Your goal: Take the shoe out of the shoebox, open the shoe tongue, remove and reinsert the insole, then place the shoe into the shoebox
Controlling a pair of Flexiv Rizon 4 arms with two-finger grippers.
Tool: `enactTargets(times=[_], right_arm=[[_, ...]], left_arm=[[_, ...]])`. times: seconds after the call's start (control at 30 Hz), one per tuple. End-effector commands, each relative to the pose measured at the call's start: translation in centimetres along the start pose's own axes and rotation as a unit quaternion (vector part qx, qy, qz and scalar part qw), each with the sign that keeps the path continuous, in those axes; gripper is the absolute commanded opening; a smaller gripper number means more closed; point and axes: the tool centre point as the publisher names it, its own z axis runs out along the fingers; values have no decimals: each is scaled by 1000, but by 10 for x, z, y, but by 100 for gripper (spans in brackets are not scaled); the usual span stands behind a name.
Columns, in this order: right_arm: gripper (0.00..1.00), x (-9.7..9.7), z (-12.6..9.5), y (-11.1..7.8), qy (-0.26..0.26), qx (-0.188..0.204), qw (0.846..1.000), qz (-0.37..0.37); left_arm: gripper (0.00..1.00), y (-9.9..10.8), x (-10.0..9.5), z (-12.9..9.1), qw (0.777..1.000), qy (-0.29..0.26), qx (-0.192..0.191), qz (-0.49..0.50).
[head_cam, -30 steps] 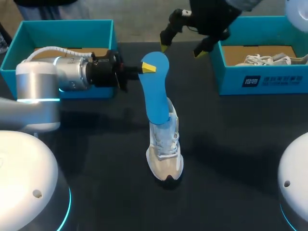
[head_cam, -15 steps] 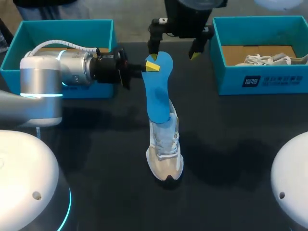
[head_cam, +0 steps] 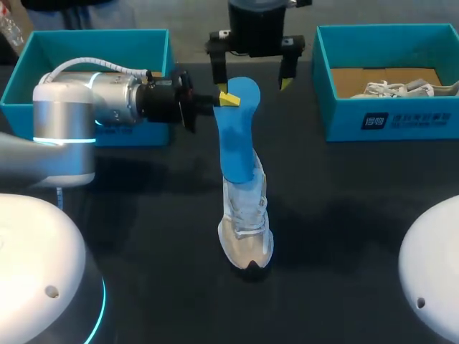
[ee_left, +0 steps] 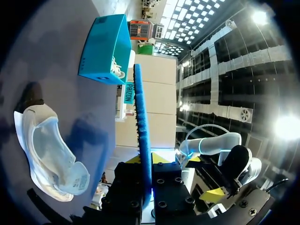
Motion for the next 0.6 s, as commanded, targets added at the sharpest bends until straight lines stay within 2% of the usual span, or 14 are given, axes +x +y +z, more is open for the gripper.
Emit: enactTargets(times=[0.03,0.6], right_arm=[[100,8,3,5,-2,6,1000,1],[100,10,6,4,19,18,1000,4]], left_arm=[[0,0,0,-1,1000,0,0,2],[0,0,0,-1,1000,0,0,2]])
